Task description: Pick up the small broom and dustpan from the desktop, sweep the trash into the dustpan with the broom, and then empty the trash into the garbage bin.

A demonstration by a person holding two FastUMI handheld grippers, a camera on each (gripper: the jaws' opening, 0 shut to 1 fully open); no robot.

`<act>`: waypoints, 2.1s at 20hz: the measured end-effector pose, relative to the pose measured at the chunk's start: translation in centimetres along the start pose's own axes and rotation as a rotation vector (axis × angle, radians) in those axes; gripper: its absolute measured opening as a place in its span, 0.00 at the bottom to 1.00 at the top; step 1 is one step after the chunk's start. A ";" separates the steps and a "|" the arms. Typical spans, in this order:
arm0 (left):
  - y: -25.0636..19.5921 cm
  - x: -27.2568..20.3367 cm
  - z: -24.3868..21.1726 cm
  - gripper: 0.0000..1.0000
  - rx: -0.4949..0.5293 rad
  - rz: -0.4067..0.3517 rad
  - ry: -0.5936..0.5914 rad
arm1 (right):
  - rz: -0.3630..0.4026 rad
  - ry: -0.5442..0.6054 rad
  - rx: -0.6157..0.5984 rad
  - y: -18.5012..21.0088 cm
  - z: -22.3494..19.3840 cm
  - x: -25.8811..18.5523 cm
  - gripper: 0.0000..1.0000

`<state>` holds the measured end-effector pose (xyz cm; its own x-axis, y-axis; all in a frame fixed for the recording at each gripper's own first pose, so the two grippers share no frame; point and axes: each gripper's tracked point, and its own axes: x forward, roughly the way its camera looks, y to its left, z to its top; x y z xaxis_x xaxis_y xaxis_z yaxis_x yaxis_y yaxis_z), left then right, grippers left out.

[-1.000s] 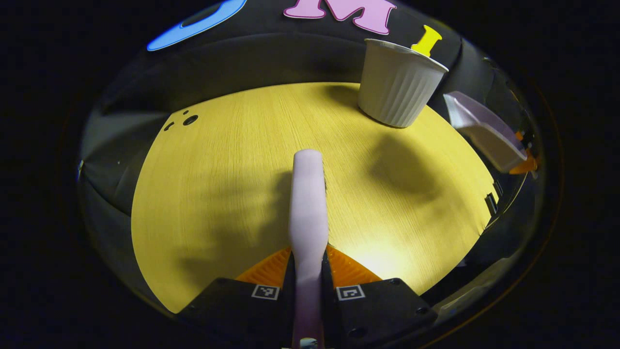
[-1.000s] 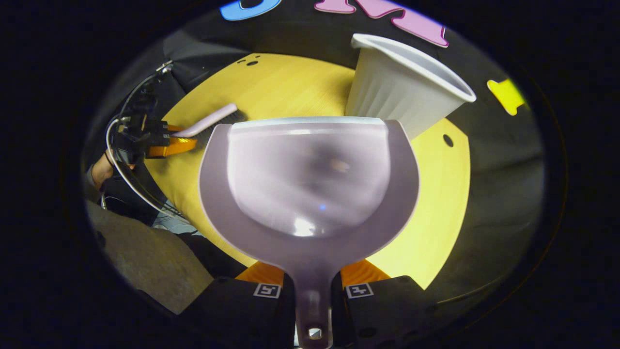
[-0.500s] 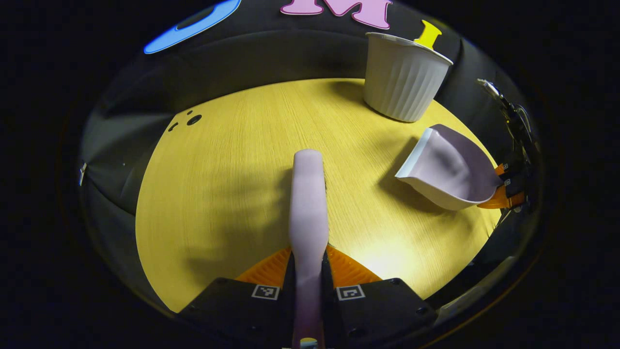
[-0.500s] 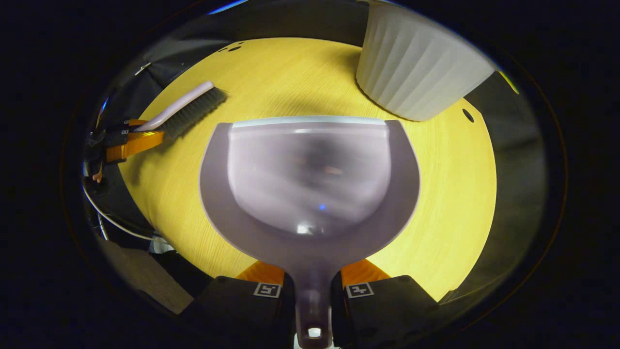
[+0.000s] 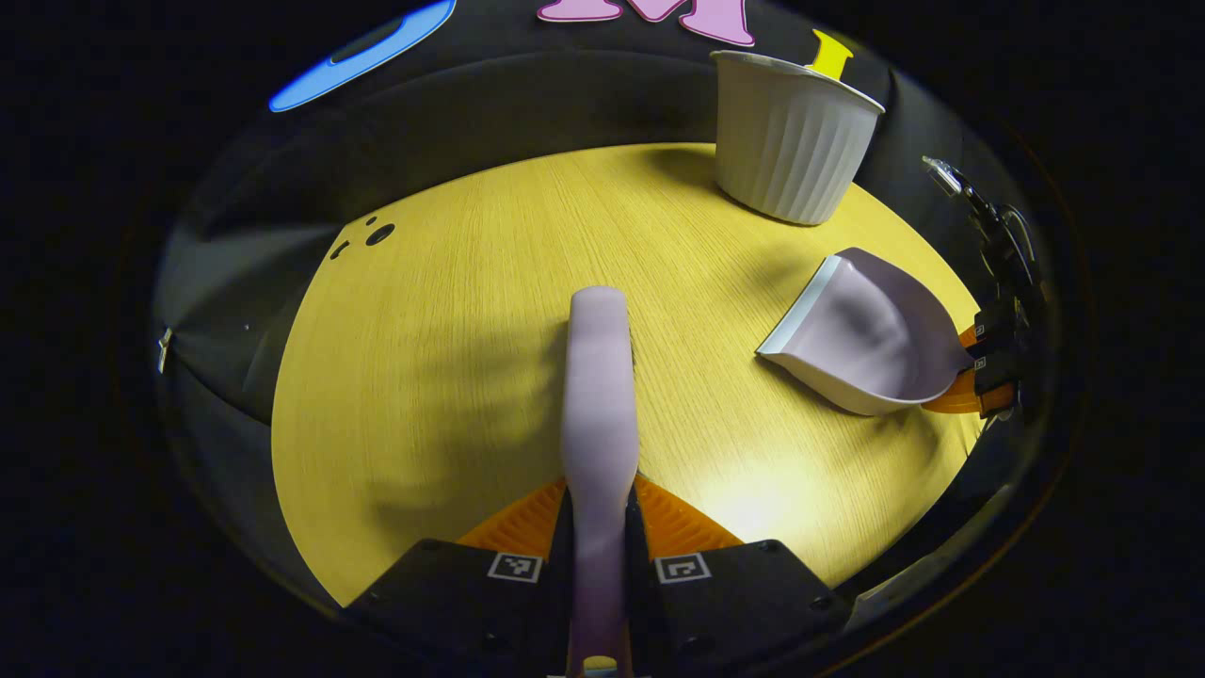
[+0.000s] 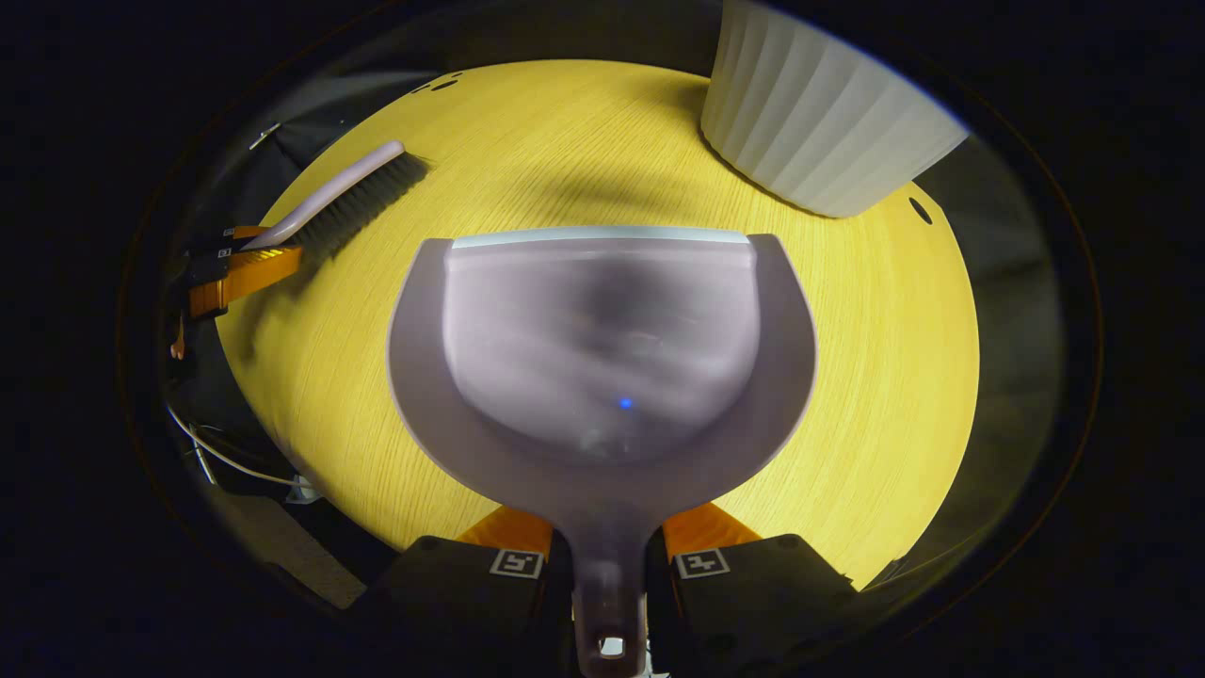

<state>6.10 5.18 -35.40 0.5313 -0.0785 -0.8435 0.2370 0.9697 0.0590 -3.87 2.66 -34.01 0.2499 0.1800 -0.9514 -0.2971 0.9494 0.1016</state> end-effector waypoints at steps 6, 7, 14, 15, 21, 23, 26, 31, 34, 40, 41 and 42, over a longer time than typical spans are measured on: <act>0.0 -0.4 -0.1 0.36 0.010 -0.002 0.016 | 0.025 -0.013 0.022 0.2 -0.2 -1.4 0.44; 0.1 -0.6 0.0 0.36 0.014 -0.001 0.011 | 0.028 -0.020 0.029 0.2 -0.1 -1.5 0.49; 0.2 -3.7 2.1 0.36 0.022 0.004 -0.056 | 0.054 -0.098 0.034 0.2 0.1 -6.1 0.43; 0.3 -4.3 2.3 0.36 0.023 0.007 -0.067 | 0.065 -0.118 0.040 0.5 0.4 -7.1 0.43; -0.2 -9.0 5.7 0.34 0.012 0.008 -0.194 | 0.112 -0.340 0.107 1.8 4.0 -13.6 0.43; -1.0 -10.1 7.4 0.34 0.016 0.000 -0.257 | 0.098 -0.442 0.127 1.7 5.5 -16.0 0.43; -3.0 -12.0 10.6 0.34 0.020 -0.043 -0.384 | 0.038 -0.585 0.137 0.7 7.2 -19.0 0.43; -6.1 -15.4 14.3 0.34 0.062 -0.116 -0.549 | -0.035 -0.763 0.198 -0.4 9.2 -22.7 0.43; -6.8 -17.8 16.3 0.35 0.085 -0.142 -0.632 | -0.081 -0.846 0.224 -1.0 10.7 -24.1 0.43; -7.7 -18.5 17.5 0.34 0.099 -0.168 -0.690 | -0.102 -0.870 0.168 0.4 11.4 -24.7 0.43; -7.6 -18.5 17.6 0.35 0.082 -0.167 -0.696 | -0.098 -0.876 0.163 0.5 11.3 -24.8 0.43; -7.5 -18.5 17.5 0.34 0.063 -0.166 -0.696 | -0.089 -0.886 0.157 0.7 11.2 -25.1 0.42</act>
<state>8.75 -4.69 -10.89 0.8745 -0.3734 -0.3095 0.3949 0.9187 0.0075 -0.01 1.68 -6.81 0.9036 0.1742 -0.3914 -0.1292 0.9819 0.1387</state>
